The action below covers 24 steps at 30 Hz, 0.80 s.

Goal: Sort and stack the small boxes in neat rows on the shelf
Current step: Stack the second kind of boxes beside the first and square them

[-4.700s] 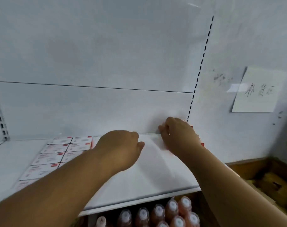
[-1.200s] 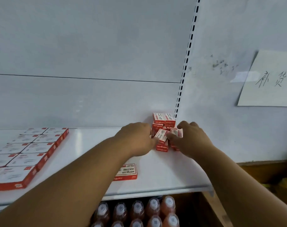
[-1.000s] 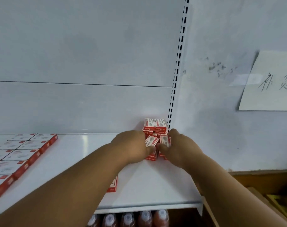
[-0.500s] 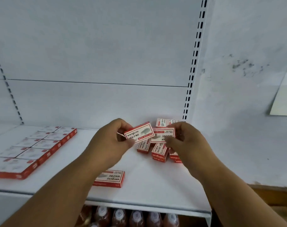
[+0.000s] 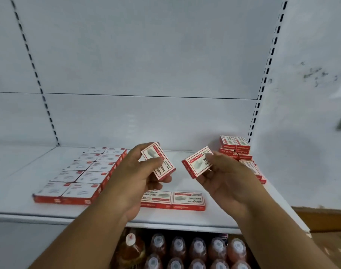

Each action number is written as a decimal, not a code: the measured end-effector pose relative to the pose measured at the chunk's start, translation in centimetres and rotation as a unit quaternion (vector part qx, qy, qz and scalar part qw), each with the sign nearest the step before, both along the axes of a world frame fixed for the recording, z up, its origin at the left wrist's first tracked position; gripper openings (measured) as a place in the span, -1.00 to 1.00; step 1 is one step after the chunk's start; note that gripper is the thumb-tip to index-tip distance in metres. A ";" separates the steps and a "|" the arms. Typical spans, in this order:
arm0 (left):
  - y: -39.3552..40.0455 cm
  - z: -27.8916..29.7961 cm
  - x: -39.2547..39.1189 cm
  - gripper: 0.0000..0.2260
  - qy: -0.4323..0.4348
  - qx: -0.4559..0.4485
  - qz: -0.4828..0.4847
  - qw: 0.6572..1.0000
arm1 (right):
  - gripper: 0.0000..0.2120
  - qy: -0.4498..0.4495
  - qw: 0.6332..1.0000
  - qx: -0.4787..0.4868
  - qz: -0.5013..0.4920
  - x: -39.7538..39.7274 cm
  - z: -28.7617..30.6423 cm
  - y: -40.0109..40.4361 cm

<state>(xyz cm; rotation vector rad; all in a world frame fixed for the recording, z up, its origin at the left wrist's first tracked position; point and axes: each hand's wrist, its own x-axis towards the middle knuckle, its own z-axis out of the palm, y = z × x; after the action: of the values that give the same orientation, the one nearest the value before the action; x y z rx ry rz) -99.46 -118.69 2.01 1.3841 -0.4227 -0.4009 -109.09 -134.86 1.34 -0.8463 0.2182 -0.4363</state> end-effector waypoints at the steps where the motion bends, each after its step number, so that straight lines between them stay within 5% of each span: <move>1: 0.4 -0.2 0.3 -0.76 -0.003 0.015 0.010 1.000 | -0.89 -0.001 1.000 -0.002 -0.002 0.1 -0.2 0.5; 5: 1.5 -0.6 1.4 -0.86 -0.003 0.041 0.023 0.999 | -0.70 0.002 0.999 -0.005 -0.034 -0.1 -0.7 2.0; 14: 1.1 -1.4 1.7 -0.82 -0.069 0.087 -0.031 0.993 | -0.81 0.056 0.979 -0.149 -0.128 -1.0 -0.7 3.1; 24: 0.3 -1.0 2.9 -0.68 -0.099 0.131 -0.033 0.986 | -0.79 0.124 0.940 -0.295 -0.117 0.7 -0.6 0.9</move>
<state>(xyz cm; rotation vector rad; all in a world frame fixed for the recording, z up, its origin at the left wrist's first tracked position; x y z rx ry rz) -96.53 -118.36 1.03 1.6775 -0.5954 -0.3841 -108.35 -133.98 0.72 -1.4782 0.4375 -0.6325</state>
